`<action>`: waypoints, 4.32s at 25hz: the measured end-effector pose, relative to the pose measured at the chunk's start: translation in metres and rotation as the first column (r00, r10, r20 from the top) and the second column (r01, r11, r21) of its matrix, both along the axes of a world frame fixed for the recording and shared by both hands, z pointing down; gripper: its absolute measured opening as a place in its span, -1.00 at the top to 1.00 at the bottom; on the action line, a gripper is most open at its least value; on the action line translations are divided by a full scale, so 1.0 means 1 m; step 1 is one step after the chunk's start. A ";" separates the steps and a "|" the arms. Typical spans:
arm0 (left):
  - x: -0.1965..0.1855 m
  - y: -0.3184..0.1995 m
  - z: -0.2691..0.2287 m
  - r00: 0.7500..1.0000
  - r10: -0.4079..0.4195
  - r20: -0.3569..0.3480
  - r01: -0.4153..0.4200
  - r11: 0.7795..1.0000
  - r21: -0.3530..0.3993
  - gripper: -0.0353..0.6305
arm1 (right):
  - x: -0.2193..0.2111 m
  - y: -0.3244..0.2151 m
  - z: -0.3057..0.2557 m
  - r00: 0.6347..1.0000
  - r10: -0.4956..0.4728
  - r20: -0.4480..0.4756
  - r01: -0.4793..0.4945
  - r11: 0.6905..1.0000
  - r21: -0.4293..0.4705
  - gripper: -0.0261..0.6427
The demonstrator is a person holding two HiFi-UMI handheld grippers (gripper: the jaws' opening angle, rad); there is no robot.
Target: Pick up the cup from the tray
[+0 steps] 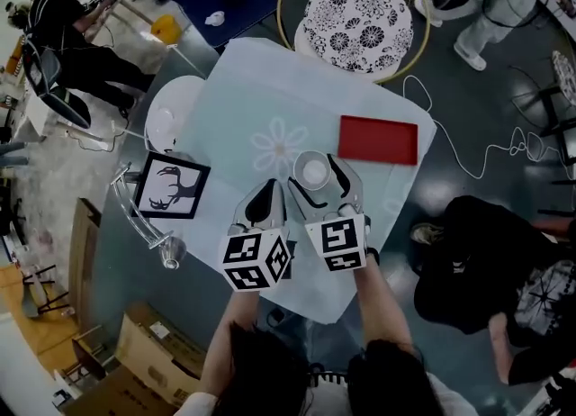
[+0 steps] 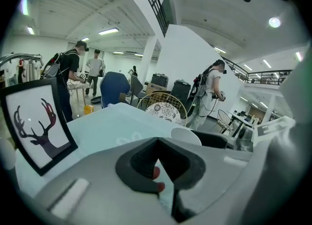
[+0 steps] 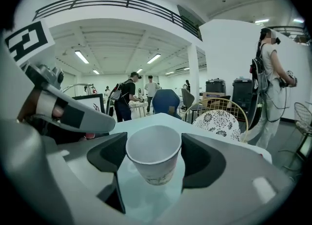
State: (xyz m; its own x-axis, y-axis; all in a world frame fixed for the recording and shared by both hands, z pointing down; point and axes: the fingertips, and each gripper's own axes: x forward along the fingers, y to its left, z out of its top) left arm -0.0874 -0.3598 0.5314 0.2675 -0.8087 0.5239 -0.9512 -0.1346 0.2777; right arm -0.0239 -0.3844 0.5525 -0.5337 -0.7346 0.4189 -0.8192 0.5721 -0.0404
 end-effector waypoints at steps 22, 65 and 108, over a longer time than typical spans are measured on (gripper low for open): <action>-0.014 0.018 0.020 0.998 -0.017 -0.054 0.018 1.000 0.012 0.89 | -0.006 0.030 0.044 0.999 0.025 0.044 -0.022 0.998 -0.056 -0.18; 0.006 0.149 -0.155 0.985 0.168 -0.048 -0.149 0.950 0.274 0.89 | 0.016 0.171 -0.182 0.977 0.198 0.083 -0.210 0.962 0.175 0.64; 0.027 0.252 -0.190 0.963 0.271 0.009 -0.259 0.911 0.320 0.89 | 0.031 0.282 -0.219 0.936 0.346 0.073 -0.353 0.918 0.179 0.86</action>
State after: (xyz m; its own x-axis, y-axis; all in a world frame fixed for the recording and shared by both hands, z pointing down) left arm -0.0600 -0.1080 0.3418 0.5084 -0.8269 0.2403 -0.8588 -0.4664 0.2118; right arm 0.0071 -0.1019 0.3339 -0.2419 -0.9399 0.2410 -0.9682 0.2500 0.0031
